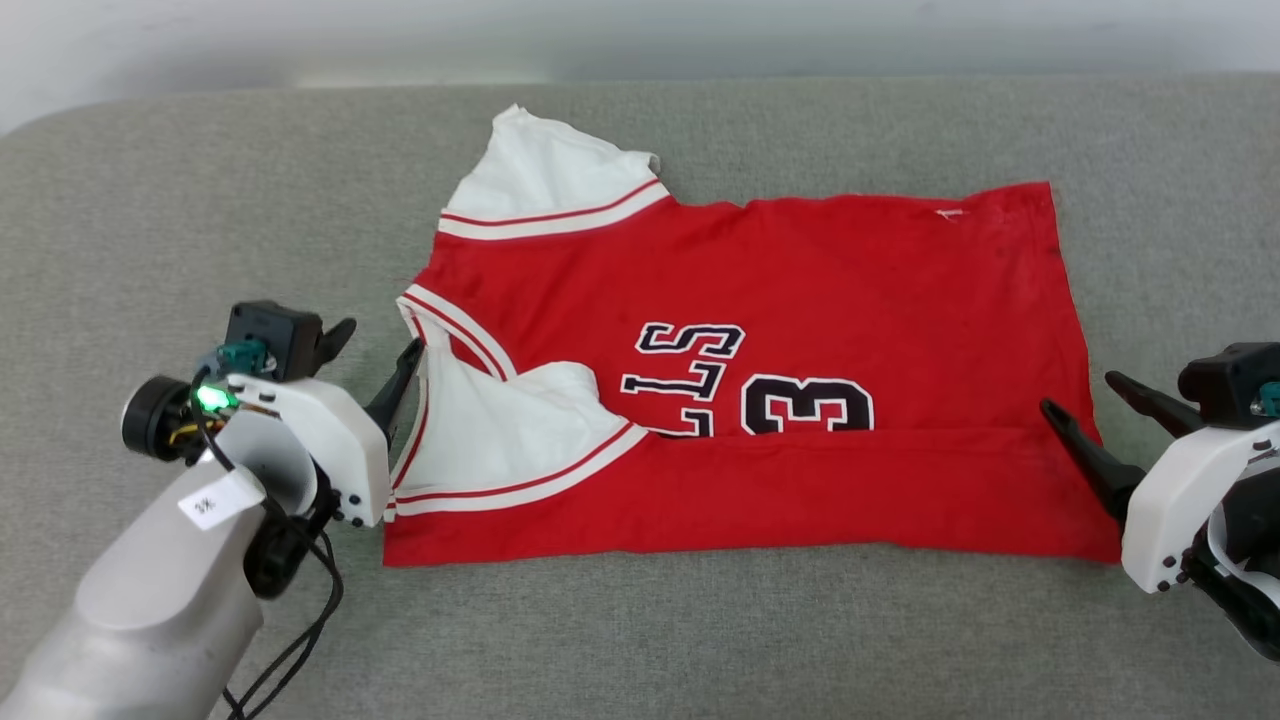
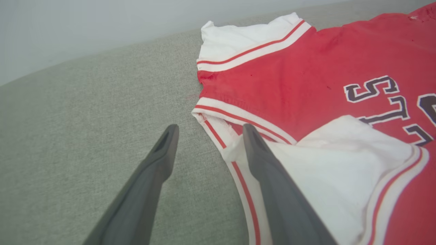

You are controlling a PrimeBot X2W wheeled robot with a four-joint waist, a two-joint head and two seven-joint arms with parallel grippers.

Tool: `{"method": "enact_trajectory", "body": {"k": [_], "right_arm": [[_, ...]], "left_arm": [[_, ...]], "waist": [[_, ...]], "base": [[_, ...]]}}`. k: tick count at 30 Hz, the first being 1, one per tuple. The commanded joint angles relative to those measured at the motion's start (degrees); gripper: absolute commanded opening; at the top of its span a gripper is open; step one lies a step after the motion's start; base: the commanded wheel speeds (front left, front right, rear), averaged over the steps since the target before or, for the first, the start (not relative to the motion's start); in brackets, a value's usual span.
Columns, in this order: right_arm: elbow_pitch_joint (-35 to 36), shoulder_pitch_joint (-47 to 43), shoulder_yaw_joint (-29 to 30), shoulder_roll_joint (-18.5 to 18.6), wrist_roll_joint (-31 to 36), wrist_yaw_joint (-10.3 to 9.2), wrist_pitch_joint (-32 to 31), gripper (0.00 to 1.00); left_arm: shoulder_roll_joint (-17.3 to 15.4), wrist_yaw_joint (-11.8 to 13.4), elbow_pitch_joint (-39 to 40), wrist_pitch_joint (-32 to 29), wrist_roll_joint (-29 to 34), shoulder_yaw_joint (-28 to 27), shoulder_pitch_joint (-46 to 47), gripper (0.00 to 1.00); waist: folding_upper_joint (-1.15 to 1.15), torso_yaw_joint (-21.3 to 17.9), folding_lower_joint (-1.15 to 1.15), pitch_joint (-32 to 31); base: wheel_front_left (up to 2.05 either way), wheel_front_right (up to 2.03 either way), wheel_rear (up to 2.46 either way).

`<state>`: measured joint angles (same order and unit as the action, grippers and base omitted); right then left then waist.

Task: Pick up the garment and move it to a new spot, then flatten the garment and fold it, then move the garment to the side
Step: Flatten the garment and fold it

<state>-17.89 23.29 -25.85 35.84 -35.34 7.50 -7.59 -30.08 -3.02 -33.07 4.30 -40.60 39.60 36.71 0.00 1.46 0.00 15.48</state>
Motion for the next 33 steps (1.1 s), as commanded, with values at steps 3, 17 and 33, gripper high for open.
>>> {"method": "enact_trajectory", "body": {"k": [3, 17, 33], "right_arm": [[0.85, -1.41, 0.80, 0.64, -0.58, -0.03, 0.38, 1.00], [3.05, -3.18, 2.97, -0.65, 0.96, -0.02, -1.44, 1.00], [3.66, -1.71, 3.46, -2.08, 1.28, -0.02, -4.51, 1.00]], "left_arm": [[-1.86, 0.48, 3.21, -3.92, 0.18, 0.21, 2.38, 1.00], [-7.69, -1.40, 12.22, -41.29, -12.50, 3.15, 6.14, 1.00], [-8.23, -0.43, 11.63, -54.86, -16.73, 8.48, 0.26, 1.00]], "waist": [[0.00, 1.51, 0.00, -2.77], [0.00, 1.18, 0.00, -3.99], [0.00, -1.91, 0.00, -1.44]], "base": [[0.00, 0.00, 0.00], [0.00, 0.00, 0.00], [0.00, 0.00, 0.00]]}}
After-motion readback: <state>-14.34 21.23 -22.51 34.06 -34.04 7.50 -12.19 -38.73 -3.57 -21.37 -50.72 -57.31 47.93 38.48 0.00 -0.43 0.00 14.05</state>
